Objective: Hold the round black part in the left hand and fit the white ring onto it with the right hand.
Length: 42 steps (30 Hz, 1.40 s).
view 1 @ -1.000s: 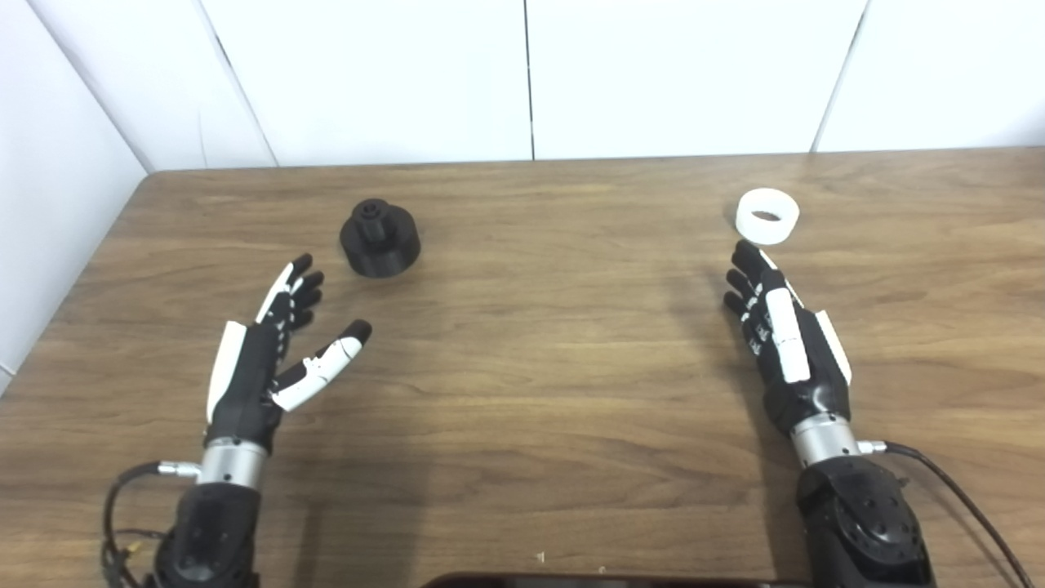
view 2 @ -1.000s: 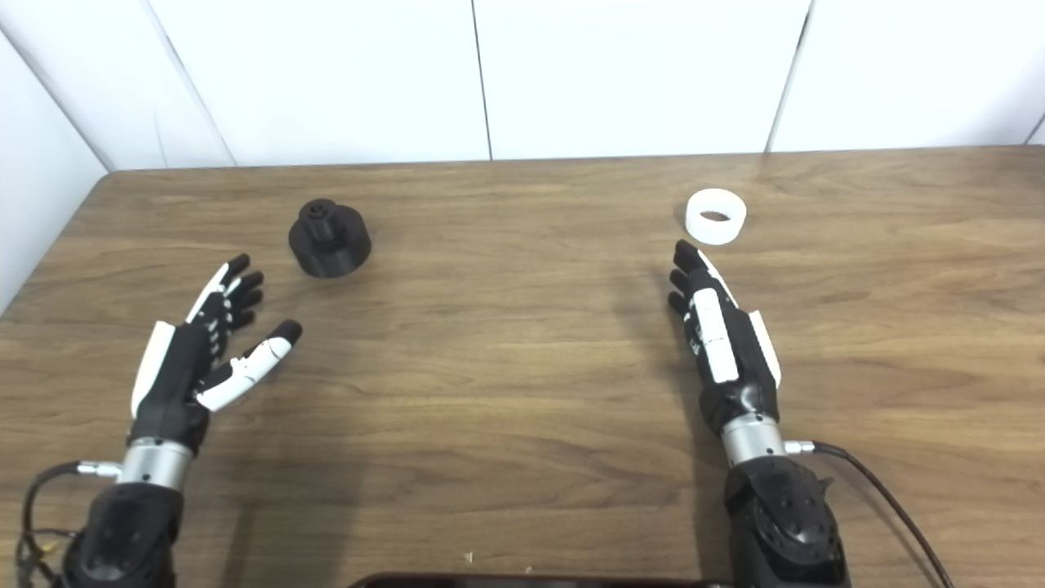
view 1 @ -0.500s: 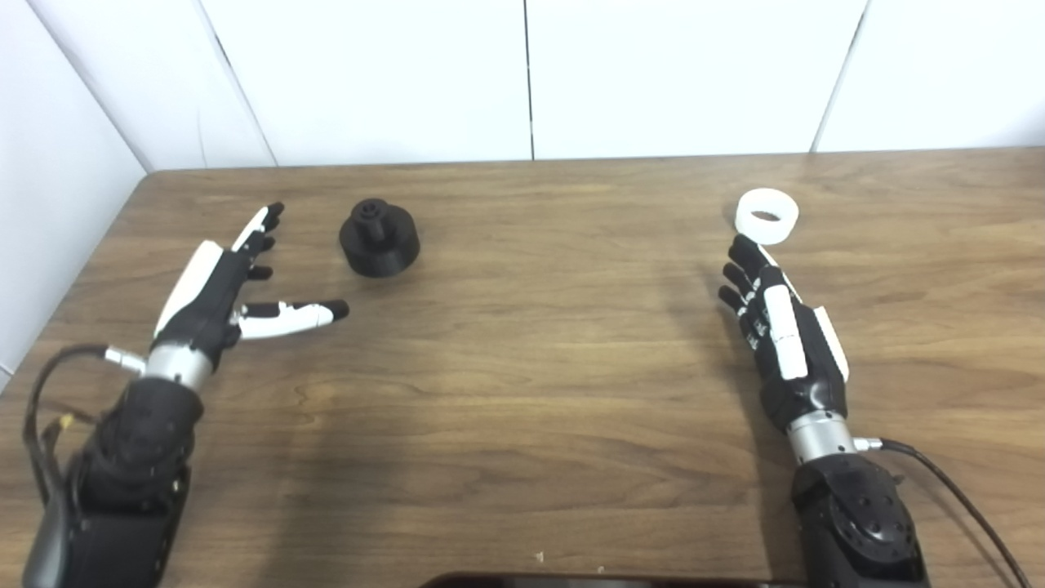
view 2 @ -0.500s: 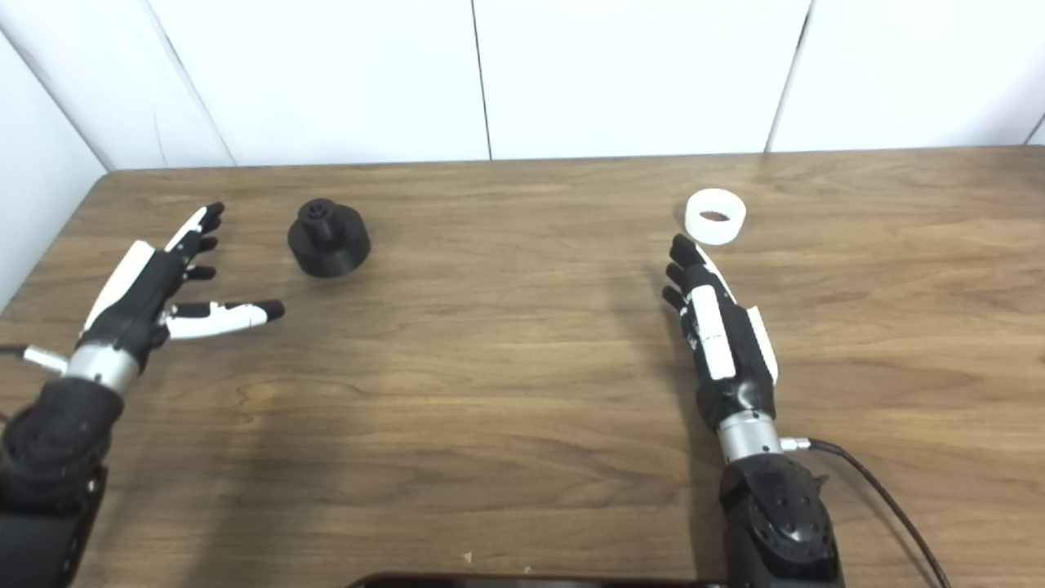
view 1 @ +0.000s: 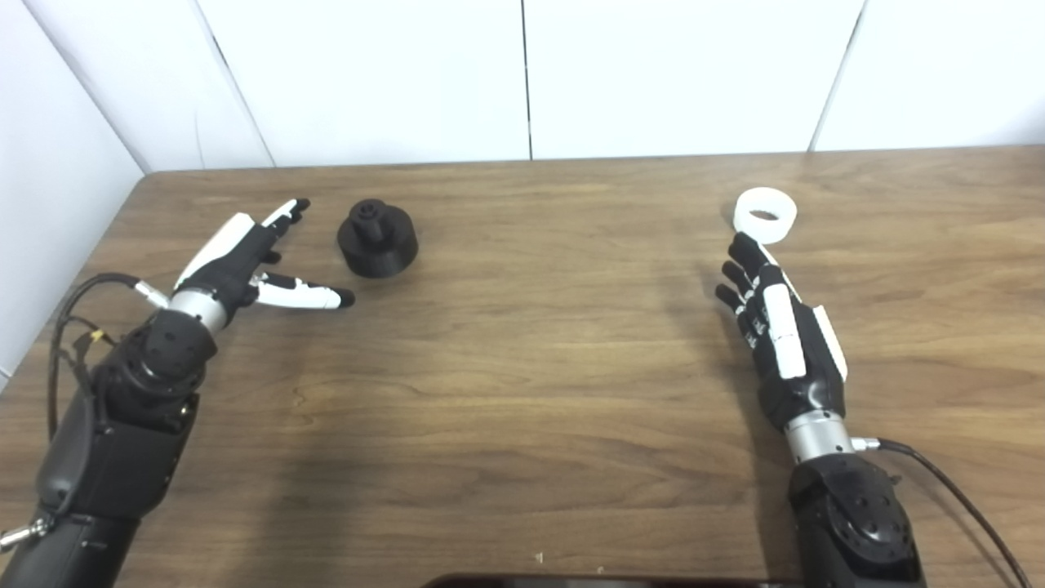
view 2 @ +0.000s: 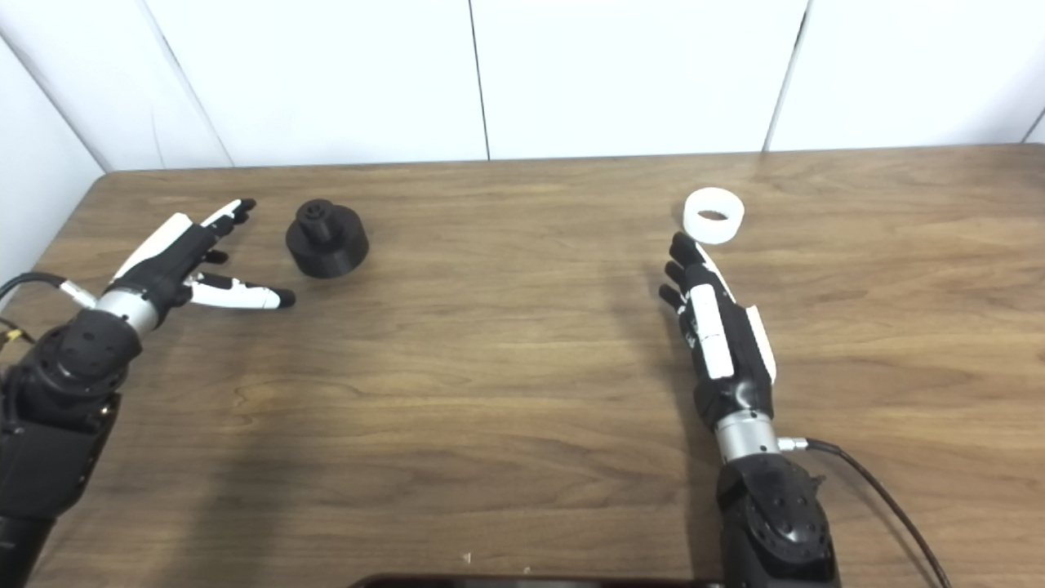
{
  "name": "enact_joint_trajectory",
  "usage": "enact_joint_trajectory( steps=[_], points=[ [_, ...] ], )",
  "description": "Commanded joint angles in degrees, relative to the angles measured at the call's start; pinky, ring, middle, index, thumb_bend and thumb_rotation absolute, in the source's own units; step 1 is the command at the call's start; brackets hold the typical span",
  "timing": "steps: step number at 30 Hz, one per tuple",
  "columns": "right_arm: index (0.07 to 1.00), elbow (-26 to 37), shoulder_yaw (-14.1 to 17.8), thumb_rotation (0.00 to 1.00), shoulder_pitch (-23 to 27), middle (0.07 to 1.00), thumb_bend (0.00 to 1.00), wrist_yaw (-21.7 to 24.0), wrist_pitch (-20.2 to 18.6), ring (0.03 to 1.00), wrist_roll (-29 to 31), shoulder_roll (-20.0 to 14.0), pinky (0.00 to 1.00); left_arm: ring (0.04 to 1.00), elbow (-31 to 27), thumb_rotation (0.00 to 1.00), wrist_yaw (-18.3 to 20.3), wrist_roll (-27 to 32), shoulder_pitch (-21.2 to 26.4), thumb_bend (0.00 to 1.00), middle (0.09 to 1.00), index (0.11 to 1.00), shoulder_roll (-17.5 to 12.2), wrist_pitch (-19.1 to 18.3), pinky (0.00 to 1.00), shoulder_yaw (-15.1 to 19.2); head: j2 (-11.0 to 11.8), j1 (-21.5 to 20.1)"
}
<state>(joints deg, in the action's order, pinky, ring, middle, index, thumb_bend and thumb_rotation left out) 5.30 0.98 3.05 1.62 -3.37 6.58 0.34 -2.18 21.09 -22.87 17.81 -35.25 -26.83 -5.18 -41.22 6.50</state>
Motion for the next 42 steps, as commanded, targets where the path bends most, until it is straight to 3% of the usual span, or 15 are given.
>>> enact_joint_trajectory(
  steps=[1, 16, 24, 29, 42],
  points=[
    [0.904, 0.26, -0.04, 0.87, 0.13, 0.936, 0.59, -0.1, 2.65, 0.935, 0.13, 0.89, 0.89, 0.987, -0.33, 0.32, 0.63, -1.51, 4.26, 0.96, 0.99, 0.987, -2.83, 0.06, 0.85, -0.03, -0.02, -0.01],
    [0.915, -0.12, -0.07, 0.89, -0.85, 0.946, 0.57, 0.39, 3.32, 0.948, 0.33, 0.86, 0.91, 0.994, 7.15, 0.28, 4.04, -3.54, 13.11, 0.96, 0.98, 0.98, -3.73, 0.82, 0.84, -4.86, 0.7, -0.36],
    [0.91, -0.72, -0.19, 0.88, -1.13, 0.945, 0.6, 0.43, 4.03, 0.956, 0.36, 1.11, 0.92, 0.993, 7.79, 0.3, 3.97, -5.76, 15.19, 0.97, 0.989, 0.979, -3.32, 0.41, 0.83, -6.76, 1.12, -0.63],
    [0.909, -0.7, -0.21, 0.89, -1.33, 0.947, 0.6, 0.42, 4.33, 0.956, 0.48, 1.28, 0.92, 1.0, 8.34, 0.25, 3.95, -7.15, 16.02, 0.94, 0.994, 0.966, -3.37, 1.23, 0.84, -8.19, 1.36, -0.78],
    [0.904, 0.28, 0.1, 0.89, -1.82, 0.927, 0.58, 0.28, 3.85, 0.938, 0.46, 0.94, 0.9, 0.999, 10.78, 0.28, 5.2, -11.56, 18.07, 0.96, 0.973, 0.954, -3.8, 4.25, 0.83, -12.48, 1.61, -0.96]
  ],
)
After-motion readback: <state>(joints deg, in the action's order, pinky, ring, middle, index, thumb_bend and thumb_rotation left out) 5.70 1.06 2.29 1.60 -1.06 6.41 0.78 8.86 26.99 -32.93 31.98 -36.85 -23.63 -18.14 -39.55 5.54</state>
